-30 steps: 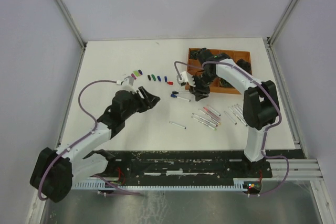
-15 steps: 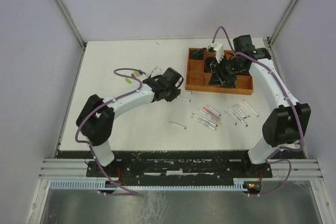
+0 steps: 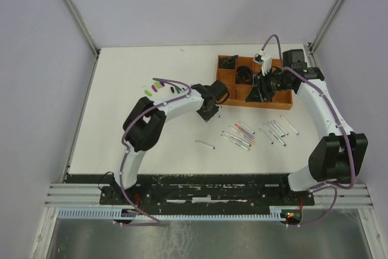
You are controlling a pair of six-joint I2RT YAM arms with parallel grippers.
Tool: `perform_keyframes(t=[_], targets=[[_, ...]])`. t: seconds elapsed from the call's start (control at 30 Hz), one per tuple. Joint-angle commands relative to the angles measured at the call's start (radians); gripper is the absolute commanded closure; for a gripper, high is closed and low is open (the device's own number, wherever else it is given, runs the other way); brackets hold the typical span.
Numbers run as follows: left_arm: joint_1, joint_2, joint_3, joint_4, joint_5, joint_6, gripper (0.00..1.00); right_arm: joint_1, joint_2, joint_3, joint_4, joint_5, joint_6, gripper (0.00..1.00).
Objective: Open the pen caps
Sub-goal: Pick up the pen from the center of the board.
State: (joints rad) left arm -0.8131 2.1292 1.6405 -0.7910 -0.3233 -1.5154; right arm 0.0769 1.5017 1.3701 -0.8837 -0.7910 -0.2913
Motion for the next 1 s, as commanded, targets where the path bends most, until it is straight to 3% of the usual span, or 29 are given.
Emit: perform_keyframes(t=[0.0, 0.17, 0.67, 0.9, 0.97], targets=[[0.004, 0.040, 0.103, -0.082, -0.063, -0.081, 0.63, -0.016, 0.005, 0.000, 0.020, -0.065, -0.009, 0.56], [0.004, 0.083, 0.182, -0.133, -0.071, -0.095, 0.62, -0.020, -0.008, -0.018, 0.022, -0.072, -0.025, 0.56], [0.028, 0.155, 0.218, -0.173, -0.025, -0.083, 0.63, -0.031, -0.022, -0.027, 0.031, -0.110, -0.028, 0.56], [0.028, 0.165, 0.195, -0.239, -0.001, -0.032, 0.82, -0.032, -0.022, -0.027, 0.033, -0.123, -0.028, 0.56], [0.028, 0.155, 0.157, -0.241, 0.014, -0.007, 0.83, -0.032, -0.021, -0.027, 0.032, -0.129, -0.027, 0.56]])
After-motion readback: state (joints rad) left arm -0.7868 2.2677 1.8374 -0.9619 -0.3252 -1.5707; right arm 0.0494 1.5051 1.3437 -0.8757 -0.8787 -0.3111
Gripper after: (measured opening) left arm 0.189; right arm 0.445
